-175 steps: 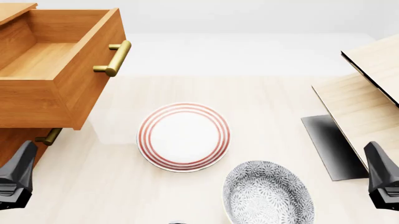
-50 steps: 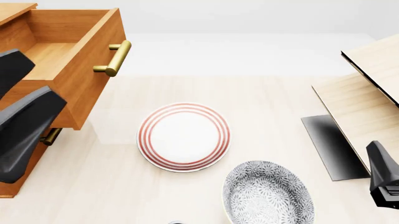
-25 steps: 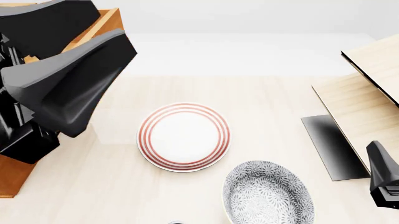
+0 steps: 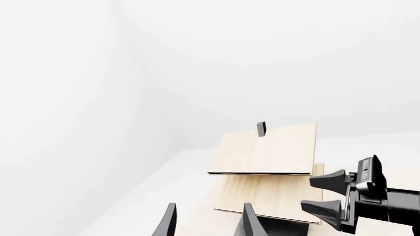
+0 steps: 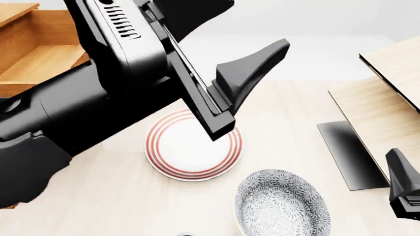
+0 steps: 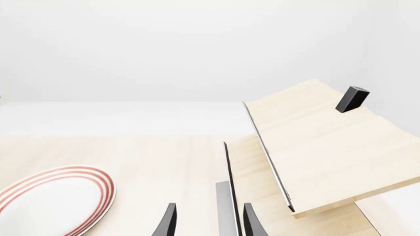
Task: Close the top drawer of the cabinet.
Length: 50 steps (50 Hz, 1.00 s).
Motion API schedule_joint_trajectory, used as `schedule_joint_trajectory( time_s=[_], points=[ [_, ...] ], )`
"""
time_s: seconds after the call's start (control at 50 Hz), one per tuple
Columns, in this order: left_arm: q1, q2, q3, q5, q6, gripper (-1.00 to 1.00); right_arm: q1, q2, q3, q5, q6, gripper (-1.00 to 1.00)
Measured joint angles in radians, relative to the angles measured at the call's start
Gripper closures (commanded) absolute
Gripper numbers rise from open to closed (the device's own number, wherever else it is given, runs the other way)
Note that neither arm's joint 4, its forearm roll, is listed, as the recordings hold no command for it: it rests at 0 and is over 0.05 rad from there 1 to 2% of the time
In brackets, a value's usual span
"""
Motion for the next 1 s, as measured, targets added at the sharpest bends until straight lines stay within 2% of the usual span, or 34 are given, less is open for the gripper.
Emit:
schedule_joint_trajectory(
  time_s=[0.18, 0.34, 0.5, 0.66, 1.0],
  points=[
    [0.019, 0.056, -0.039, -0.009, 0.069, -1.0, 0.0, 0.0, 0.0, 0.0, 0.0, -1.0],
    [0.088, 0.069, -0.064, -0.002, 0.1, -1.0, 0.0, 0.0, 0.0, 0.0, 0.0, -1.0],
    [0.19, 0.086, -0.038, -0.028, 0.15, -1.0, 0.0, 0.0, 0.0, 0.0, 0.0, -1.0],
    [0.251, 0.114, -0.006, -0.033, 0.214, -1.0, 0.0, 0.0, 0.0, 0.0, 0.0, -1.0],
    [0.415, 0.099, -0.001, 0.141, 0.115, -1.0, 0.0, 0.0, 0.0, 0.0, 0.0, -1.0]
  ],
)
